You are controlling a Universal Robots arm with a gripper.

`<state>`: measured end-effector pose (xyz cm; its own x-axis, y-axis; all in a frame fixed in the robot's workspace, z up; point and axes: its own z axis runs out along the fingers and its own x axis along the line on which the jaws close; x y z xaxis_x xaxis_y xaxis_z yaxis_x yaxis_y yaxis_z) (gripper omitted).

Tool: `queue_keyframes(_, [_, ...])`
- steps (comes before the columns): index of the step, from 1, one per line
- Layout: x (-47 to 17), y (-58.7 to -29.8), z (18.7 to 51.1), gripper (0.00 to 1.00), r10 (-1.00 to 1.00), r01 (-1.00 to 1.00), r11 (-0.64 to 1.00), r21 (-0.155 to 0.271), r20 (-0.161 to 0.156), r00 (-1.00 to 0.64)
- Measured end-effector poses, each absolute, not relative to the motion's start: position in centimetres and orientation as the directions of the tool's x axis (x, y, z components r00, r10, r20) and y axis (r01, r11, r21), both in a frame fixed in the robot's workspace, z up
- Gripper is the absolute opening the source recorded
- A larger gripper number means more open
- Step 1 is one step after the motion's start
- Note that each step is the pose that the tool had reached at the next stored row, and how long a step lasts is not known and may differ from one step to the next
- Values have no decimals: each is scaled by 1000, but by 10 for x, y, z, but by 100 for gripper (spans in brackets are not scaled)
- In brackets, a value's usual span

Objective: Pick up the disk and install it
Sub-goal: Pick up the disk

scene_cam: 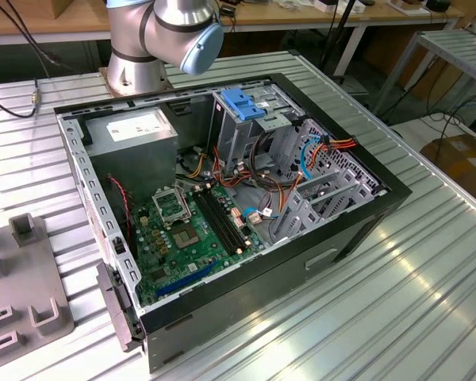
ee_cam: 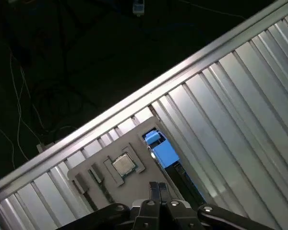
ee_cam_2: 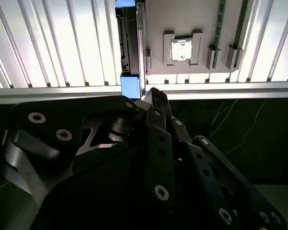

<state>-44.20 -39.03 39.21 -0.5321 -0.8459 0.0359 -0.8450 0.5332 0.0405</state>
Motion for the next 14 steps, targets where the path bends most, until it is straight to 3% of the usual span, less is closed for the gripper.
queue_keyframes(13, [-442, -390, 392, 10, -939, -939, 342, 41, 36, -341])
queue_keyframes(14, [-442, -390, 392, 17, -940, -939, 341, 41, 36, -340])
